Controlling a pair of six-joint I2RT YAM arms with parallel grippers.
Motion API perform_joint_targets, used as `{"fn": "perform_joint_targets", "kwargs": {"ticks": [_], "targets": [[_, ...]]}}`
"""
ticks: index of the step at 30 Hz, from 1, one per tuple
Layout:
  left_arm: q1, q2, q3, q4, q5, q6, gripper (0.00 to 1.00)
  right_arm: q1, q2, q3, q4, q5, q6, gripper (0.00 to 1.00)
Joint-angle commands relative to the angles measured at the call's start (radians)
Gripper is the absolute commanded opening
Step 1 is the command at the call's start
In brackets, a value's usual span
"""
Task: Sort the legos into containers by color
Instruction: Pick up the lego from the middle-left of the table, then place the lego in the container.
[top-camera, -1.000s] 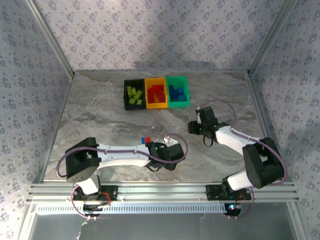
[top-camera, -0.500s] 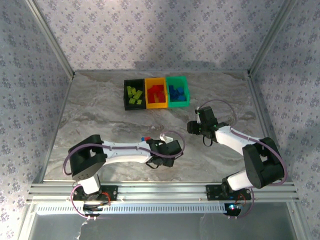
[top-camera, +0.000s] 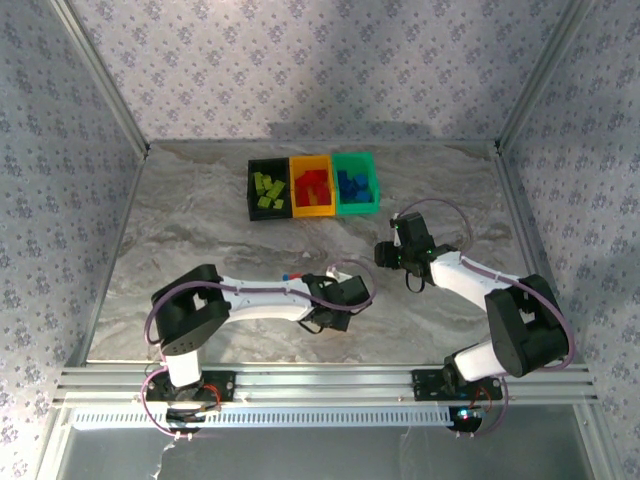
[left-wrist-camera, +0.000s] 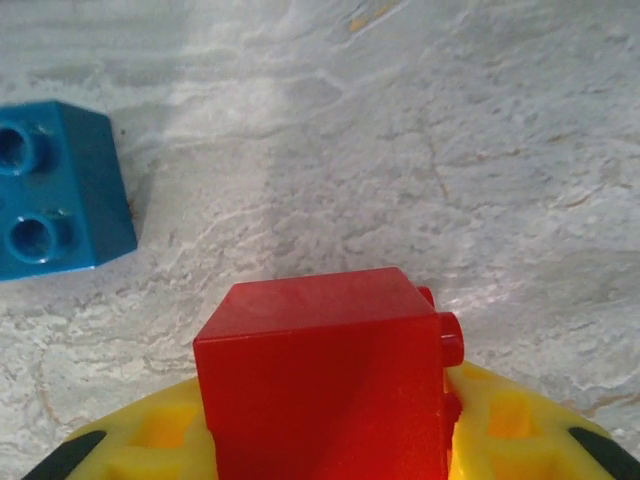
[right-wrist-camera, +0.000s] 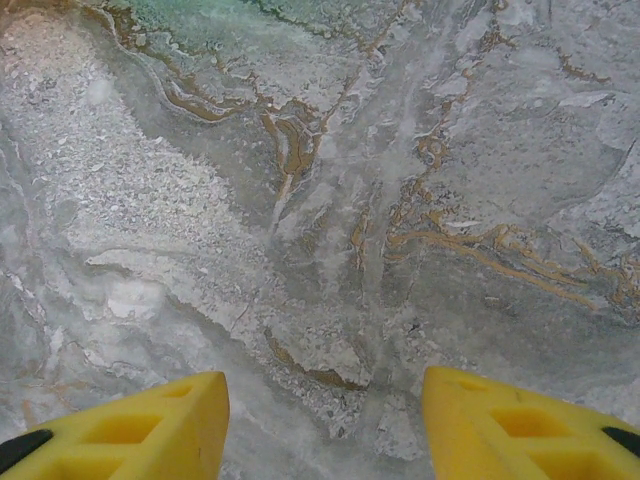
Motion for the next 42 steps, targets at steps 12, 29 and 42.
{"fn": "perform_joint_targets", "kwargs": {"ticks": [12, 29, 42], "targets": [[0.077, -0.013, 0.257, -0.188, -0.171, 0.194, 0.33, 0.010, 0.005, 0.027, -0.019, 0.029, -0.018, 0.56], [0.431, 0.193, 0.802, -0.328, -0.037, 0.411, 0.36, 0.008, -0.002, 0.024, -0.011, 0.024, -0.015, 0.56], [0.577, 0.534, 1.290, -0.466, -0.021, 0.475, 0.37, 0.003, -0.004, 0.017, -0.002, 0.012, -0.009, 0.56]]}}
